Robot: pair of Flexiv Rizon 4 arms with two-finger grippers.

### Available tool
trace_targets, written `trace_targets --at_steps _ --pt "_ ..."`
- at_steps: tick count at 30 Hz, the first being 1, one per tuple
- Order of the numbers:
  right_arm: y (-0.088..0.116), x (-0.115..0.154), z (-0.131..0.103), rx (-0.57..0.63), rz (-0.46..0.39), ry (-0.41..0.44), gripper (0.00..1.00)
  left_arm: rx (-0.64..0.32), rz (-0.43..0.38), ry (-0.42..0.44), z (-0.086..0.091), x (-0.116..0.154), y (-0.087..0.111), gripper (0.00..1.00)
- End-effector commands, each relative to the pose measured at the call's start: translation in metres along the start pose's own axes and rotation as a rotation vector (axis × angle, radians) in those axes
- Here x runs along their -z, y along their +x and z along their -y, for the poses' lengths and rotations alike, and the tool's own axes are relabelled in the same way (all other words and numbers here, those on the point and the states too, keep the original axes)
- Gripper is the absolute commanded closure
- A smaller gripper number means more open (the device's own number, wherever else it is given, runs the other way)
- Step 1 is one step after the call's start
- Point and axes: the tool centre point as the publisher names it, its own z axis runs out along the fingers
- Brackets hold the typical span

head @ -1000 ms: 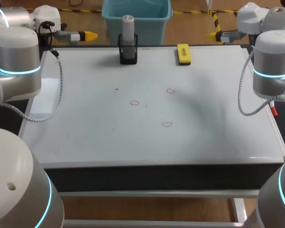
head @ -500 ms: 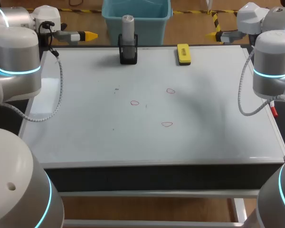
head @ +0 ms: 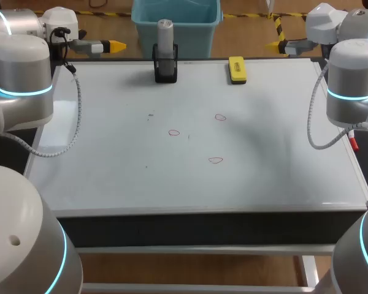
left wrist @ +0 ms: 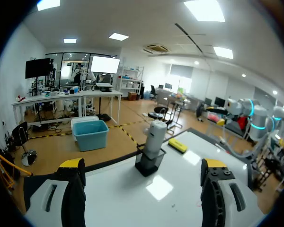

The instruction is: Pick up the inspection probe, press it on each red-marked spot on the whiteboard one by one, put down the probe, pick up the eraser, and wipe off all the red marks.

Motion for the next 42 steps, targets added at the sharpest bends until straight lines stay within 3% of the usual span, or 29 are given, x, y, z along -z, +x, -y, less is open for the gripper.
trace_targets --at_steps 1,30,33,42 --pt "0.0 0.0 0.0 0.0 -0.001 0.001 0.0 0.0 0.0 0.002 -0.001 0.0 0.0 0.0" --pt "0.0 0.0 0.0 0.0 -0.001 0.001 0.0 -0.007 0.008 0.016 0.0 0.0 0.001 0.0" --pt "0.0 0.0 0.0 0.0 -0.001 0.001 0.0 -0.023 -0.005 0.031 0.0 -0.002 0.002 0.0" --pt "0.0 0.0 0.0 0.0 -0.001 0.001 0.0 -0.068 -0.155 0.114 0.003 -0.012 -0.005 0.0"
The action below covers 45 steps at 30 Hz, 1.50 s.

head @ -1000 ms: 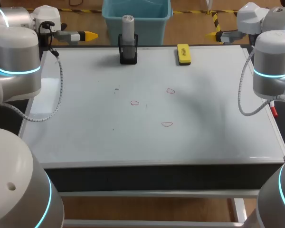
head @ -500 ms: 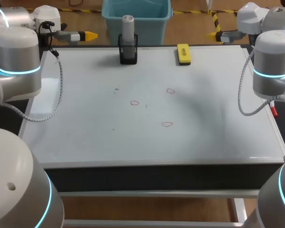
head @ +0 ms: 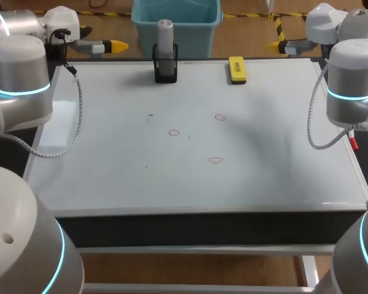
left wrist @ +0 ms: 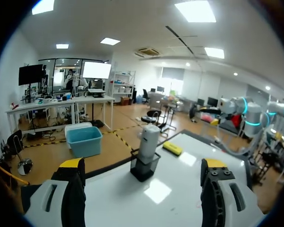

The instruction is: Pick up the inspection probe, press it on each red-marked spot on the whiteboard one by one, put down the probe, pick up the eraser, and wipe off all the red marks.

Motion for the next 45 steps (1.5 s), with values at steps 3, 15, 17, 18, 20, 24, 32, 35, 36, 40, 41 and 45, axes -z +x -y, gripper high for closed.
trace_targets --at_steps 3,15,17,18,20,24,32,35,36,40,41,45 --pt "0.0 0.0 0.0 0.0 -0.001 0.001 0.0 -0.046 -0.135 0.067 -0.008 -0.012 -0.021 0.0" --pt "0.0 0.0 0.0 0.0 -0.001 0.001 0.0 -0.136 -0.33 0.171 -0.006 -0.042 -0.041 0.0" --pt "0.0 0.0 0.0 0.0 -0.001 0.001 0.0 -0.151 -0.367 0.188 -0.007 -0.046 -0.043 0.0" --pt "0.0 0.0 0.0 0.0 -0.001 0.001 0.0 -0.155 -0.376 0.182 -0.007 -0.048 -0.044 0.0" --pt "0.0 0.0 0.0 0.0 -0.001 0.001 0.0 -0.176 -0.399 0.183 -0.007 -0.051 -0.045 0.0" --pt "0.0 0.0 0.0 0.0 -0.001 0.001 0.0 -0.191 -0.414 0.19 -0.008 -0.057 -0.05 0.0" --pt "0.0 0.0 0.0 0.0 -0.001 0.001 0.0 -0.231 -0.458 0.191 -0.009 -0.074 -0.053 0.0" --pt "0.0 0.0 0.0 0.0 -0.001 0.001 0.0 -0.241 -0.481 0.185 -0.01 -0.081 -0.053 0.0" --pt "0.0 0.0 0.0 0.0 -0.001 0.001 0.0 -0.248 -0.49 0.183 -0.011 -0.083 -0.054 0.0" --pt "0.0 0.0 0.0 0.0 -0.001 0.001 0.0 -0.263 -0.516 0.198 -0.01 -0.094 -0.057 0.0" --pt "0.0 0.0 0.0 0.0 -0.001 0.001 0.0 -0.266 -0.531 0.196 -0.01 -0.097 -0.058 0.0" --pt "0.0 0.0 0.0 0.0 -0.001 0.001 0.0 -0.263 -0.556 0.192 -0.01 -0.109 -0.062 0.0"
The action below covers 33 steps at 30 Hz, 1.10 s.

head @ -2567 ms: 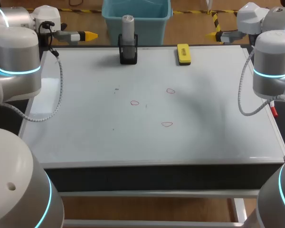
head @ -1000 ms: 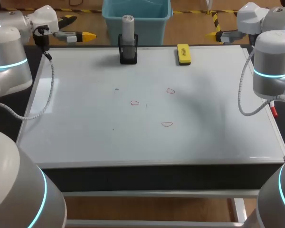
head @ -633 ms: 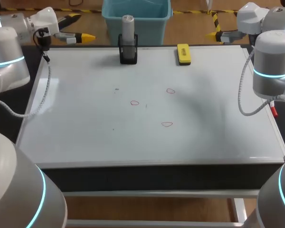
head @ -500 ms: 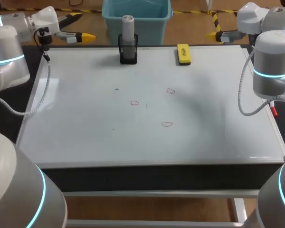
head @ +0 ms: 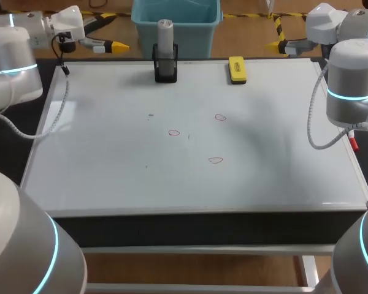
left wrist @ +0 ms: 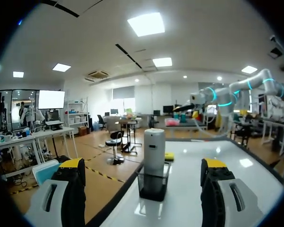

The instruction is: Pick up the inspection probe, press it on each red-marked spot on the whiteboard one by one, put down the probe, pick up the eraser, and wipe off all the red marks.

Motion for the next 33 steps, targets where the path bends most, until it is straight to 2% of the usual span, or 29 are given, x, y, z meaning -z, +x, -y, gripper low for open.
trace_targets --at_steps 1,8,15,22,33 --pt "0.0 0.0 0.0 0.0 -0.001 0.001 0.0 0.002 -0.143 0.003 -0.009 -0.014 -0.017 0.0" --pt "0.0 0.0 0.0 0.0 -0.001 0.001 0.0 0.008 -0.169 -0.003 -0.015 -0.031 -0.029 0.0" --pt "0.0 0.0 0.0 0.0 -0.001 0.001 0.0 0.038 -0.216 0.032 -0.019 -0.051 -0.031 0.0" --pt "0.0 0.0 0.0 0.0 -0.001 0.001 0.0 0.05 -0.277 0.051 -0.018 -0.069 -0.028 0.0" --pt "0.0 0.0 0.0 0.0 -0.001 0.001 0.0 0.066 -0.312 0.051 -0.017 -0.083 -0.015 0.0"
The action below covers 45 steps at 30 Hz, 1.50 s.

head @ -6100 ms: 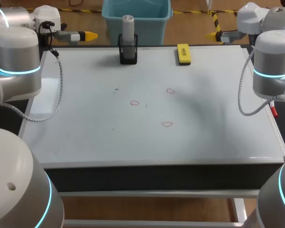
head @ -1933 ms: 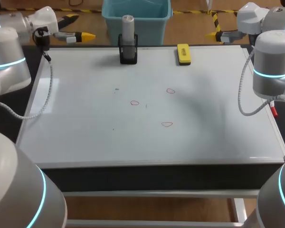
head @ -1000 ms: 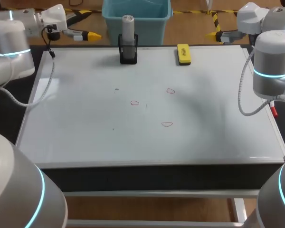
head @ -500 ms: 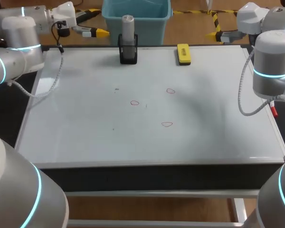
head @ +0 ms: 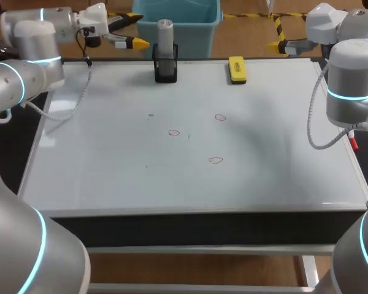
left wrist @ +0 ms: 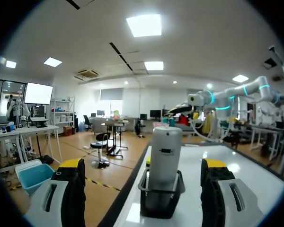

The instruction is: Pick up the inspection probe, press it on each red-marked spot on the whiteboard one by one, put down the probe, pick up the eraser, and wipe off all the red marks.

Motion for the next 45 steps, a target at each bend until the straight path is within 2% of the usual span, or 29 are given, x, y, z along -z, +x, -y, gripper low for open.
trace_targets --at_steps 1,12,19,45 --pt "0.0 0.0 0.0 0.0 -0.001 0.001 0.0 0.006 -0.166 0.002 -0.002 -0.008 -0.002 0.0" --pt "0.0 0.0 0.0 0.0 -0.001 0.001 0.0 0.023 -0.177 0.026 -0.002 -0.028 0.016 0.0" --pt "0.0 0.0 0.0 0.0 -0.001 0.001 0.0 0.038 -0.156 0.046 -0.002 -0.039 0.024 0.0" --pt "0.0 0.0 0.0 0.0 -0.001 0.001 0.0 0.044 -0.145 0.058 -0.012 -0.077 0.032 0.0"
